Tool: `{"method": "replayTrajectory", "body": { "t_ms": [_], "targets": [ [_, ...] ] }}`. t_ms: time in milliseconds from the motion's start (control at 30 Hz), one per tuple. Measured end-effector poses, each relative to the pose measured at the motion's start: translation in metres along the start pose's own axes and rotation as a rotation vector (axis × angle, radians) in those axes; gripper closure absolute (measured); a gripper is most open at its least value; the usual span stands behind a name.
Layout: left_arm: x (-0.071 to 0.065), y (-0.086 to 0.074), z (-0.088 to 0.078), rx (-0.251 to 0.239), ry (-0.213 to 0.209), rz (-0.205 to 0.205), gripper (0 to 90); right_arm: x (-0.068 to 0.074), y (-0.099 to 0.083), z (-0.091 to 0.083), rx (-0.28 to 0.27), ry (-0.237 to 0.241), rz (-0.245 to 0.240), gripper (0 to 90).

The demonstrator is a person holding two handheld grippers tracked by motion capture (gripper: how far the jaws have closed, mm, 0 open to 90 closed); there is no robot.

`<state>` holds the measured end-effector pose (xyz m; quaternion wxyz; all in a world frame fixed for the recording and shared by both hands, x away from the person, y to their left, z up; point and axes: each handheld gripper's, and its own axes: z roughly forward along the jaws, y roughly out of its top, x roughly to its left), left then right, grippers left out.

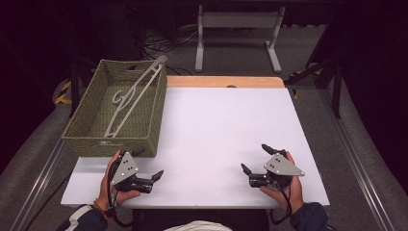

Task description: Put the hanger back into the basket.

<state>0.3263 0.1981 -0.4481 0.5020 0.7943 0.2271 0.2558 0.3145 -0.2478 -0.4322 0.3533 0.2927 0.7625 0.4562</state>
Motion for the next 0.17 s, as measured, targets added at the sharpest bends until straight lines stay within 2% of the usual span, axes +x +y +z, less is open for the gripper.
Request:
{"method": "replayTrajectory", "body": {
  "t_ms": [167],
  "targets": [
    [0.0003, 0.0, 0.0013, 0.002, 0.003, -0.001, 4.9, -0.0004, -0.0003, -0.0002, -0.004, 0.003, 0.001, 8.9]
  ]
}}
